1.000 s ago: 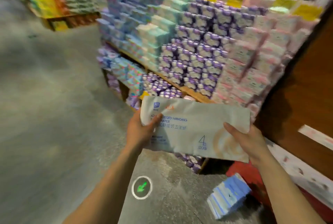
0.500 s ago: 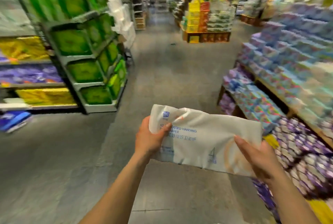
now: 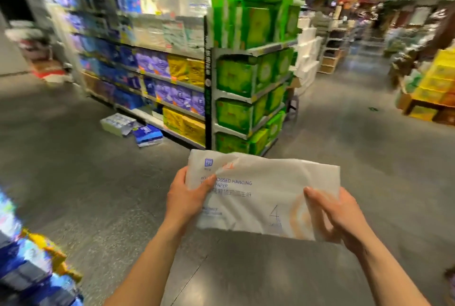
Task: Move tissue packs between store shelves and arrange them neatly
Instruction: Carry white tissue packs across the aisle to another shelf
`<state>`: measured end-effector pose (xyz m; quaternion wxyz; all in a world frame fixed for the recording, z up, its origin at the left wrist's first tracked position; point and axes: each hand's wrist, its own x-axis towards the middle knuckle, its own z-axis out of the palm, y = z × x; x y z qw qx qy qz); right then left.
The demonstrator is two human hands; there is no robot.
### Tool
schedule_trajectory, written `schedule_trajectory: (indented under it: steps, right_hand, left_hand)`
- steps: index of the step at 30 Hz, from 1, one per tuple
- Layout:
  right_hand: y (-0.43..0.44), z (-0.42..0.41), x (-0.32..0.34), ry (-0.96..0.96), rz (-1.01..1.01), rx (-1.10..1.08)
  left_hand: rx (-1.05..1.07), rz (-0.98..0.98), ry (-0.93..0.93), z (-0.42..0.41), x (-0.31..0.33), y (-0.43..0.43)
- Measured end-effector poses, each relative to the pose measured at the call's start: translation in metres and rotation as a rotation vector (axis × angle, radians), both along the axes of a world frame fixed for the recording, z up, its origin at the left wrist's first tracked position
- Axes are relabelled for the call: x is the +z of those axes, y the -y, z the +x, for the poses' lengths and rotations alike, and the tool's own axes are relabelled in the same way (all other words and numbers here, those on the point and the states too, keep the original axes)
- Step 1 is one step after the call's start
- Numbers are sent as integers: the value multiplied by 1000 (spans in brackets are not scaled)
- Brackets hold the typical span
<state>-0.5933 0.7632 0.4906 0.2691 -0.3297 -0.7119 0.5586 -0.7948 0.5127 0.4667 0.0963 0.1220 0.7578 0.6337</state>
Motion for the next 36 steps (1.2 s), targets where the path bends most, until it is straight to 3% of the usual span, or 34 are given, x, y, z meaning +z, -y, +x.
schedule_trajectory:
  steps: [5, 13, 22, 30, 36]
  right_hand:
    - [-20, -157, 7, 12, 41, 163]
    - [-7, -429, 8, -47, 46, 269]
    - [-1, -681, 57, -101, 58, 296]
    - [-44, -920, 73, -156, 196, 319]
    - [-66, -1108, 126, -179, 271, 336]
  left_hand:
    - [161, 87, 35, -105, 0, 8]
    - [305, 33, -52, -352, -4, 33]
    - [277, -24, -160, -615, 64, 34]
    - [271, 26, -222, -849, 79, -6]
    - [279, 18, -250, -1029, 134, -20]
